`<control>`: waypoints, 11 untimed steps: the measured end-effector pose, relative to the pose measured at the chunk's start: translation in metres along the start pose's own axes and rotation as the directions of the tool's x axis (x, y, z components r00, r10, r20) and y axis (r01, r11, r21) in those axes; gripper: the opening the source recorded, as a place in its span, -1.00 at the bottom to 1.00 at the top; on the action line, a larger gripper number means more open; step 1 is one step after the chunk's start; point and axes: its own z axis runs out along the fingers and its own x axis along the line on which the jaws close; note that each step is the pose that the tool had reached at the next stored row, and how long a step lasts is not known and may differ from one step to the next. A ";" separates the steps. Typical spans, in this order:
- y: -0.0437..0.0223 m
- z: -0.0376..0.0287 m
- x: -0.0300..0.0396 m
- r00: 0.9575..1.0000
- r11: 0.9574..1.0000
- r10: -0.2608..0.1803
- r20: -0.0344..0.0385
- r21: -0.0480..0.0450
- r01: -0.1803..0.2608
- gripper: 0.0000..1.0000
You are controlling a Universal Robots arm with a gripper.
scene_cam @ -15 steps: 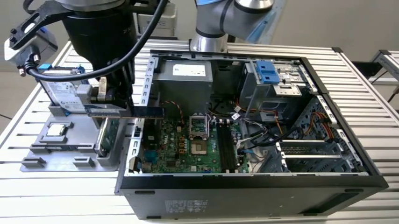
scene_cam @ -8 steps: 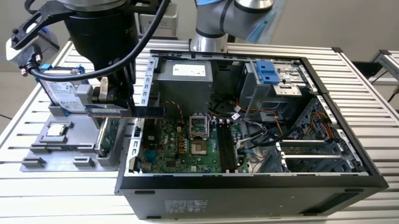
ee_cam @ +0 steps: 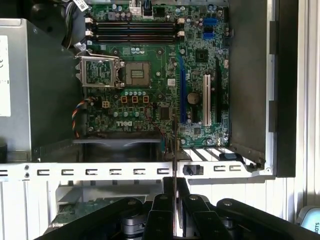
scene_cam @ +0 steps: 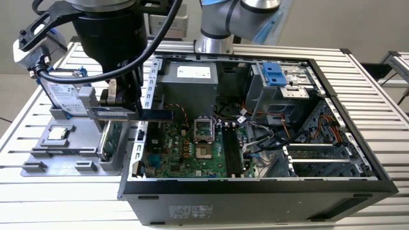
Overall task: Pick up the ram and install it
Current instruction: 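Pick up the ram and move it above insertion slot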
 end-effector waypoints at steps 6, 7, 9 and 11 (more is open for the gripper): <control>0.0060 0.0001 0.0002 1.000 1.000 0.000 0.000 0.000 0.000 -1.00; 0.0072 0.0002 0.0002 1.000 1.000 0.000 0.000 0.000 0.000 -1.00; 0.0095 0.0003 0.0003 1.000 1.000 0.000 0.000 0.000 0.000 -1.00; 0.0119 0.0003 0.0004 1.000 1.000 0.000 0.000 0.000 0.000 -1.00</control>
